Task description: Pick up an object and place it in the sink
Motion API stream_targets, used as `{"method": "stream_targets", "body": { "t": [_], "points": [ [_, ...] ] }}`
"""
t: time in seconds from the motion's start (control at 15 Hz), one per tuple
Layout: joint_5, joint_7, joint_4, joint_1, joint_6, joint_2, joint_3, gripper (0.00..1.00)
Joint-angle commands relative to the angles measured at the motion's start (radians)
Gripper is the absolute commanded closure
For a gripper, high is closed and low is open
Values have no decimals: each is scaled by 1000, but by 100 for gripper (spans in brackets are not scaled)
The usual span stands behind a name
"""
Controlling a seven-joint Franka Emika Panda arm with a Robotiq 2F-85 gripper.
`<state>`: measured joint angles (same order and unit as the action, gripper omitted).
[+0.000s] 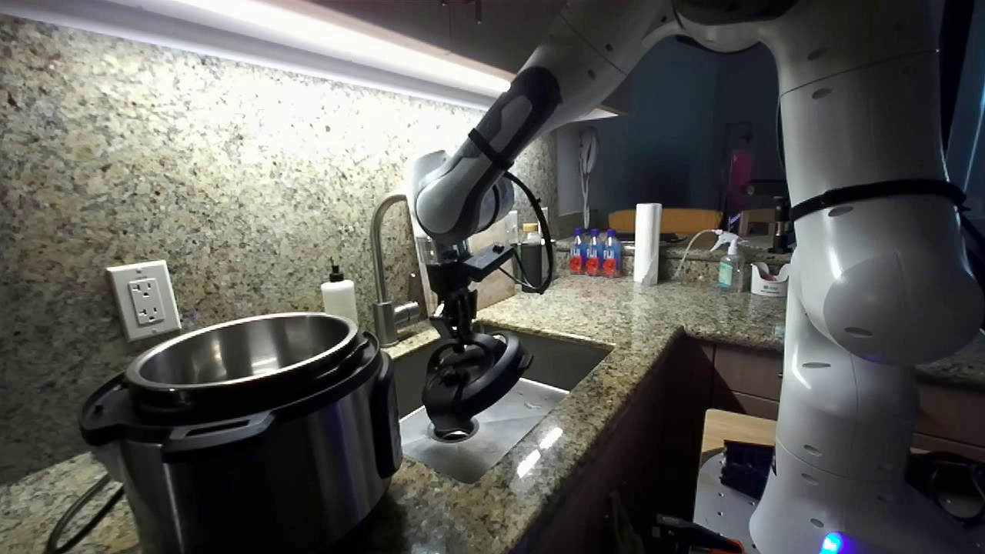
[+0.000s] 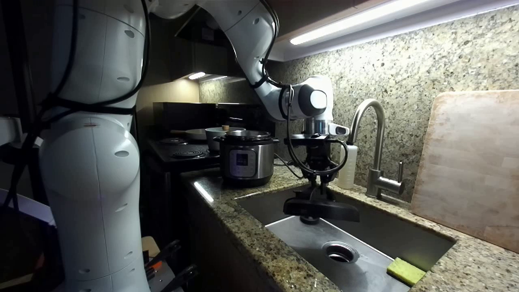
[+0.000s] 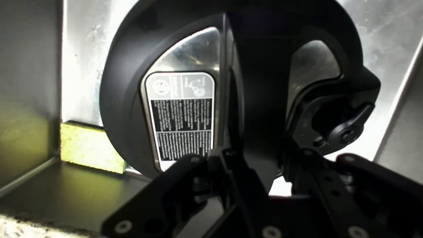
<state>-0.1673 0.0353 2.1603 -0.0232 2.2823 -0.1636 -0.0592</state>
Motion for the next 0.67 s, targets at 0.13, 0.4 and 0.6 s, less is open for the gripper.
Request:
{"method": "stream_targets", "body": {
  "t": [0.13, 0.4, 0.6],
  "points": [
    [-95, 48, -8, -7, 29, 16, -6, 87],
    [-135, 74, -8, -9, 42, 15, -6, 87],
    [-161, 129, -10, -11, 45, 14, -5, 87]
  ]
}}
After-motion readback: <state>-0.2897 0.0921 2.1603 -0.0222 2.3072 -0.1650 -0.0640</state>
